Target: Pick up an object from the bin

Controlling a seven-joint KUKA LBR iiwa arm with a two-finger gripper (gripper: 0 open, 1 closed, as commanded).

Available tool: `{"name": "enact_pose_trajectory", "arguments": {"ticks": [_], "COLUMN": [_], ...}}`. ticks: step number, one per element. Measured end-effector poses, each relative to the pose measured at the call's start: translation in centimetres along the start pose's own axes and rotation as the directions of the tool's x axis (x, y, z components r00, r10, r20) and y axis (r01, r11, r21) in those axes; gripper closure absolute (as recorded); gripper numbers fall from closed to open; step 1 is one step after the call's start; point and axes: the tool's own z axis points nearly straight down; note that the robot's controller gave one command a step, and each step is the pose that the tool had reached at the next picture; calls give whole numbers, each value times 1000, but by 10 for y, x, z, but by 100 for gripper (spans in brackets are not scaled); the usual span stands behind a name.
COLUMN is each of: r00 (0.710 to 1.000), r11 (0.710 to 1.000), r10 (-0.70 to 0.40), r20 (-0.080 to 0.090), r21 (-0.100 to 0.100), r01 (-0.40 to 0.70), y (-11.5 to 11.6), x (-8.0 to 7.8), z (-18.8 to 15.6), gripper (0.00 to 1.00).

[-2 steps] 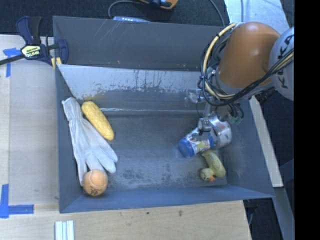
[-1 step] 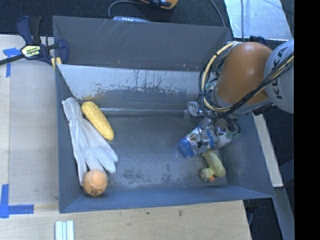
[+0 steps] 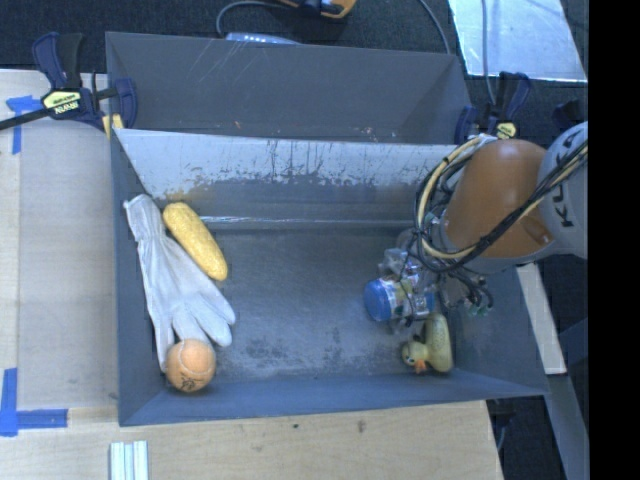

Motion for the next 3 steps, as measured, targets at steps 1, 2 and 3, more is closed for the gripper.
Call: {"name": "enact_pose_trajectory", "arguments": {"ticks": [1,2,3], "r00": [1000,1000,1000], "r11": [1000,1000,1000], "r10": [0,14,-25], "r20": [0,-5,3], "r21": [0,-1,1], "r01": [0,-14,25], "y": [0,-3,-9], "x": [0,-3,-7], "z": [0,-53,-146], "gripper": [100,100,100]}}
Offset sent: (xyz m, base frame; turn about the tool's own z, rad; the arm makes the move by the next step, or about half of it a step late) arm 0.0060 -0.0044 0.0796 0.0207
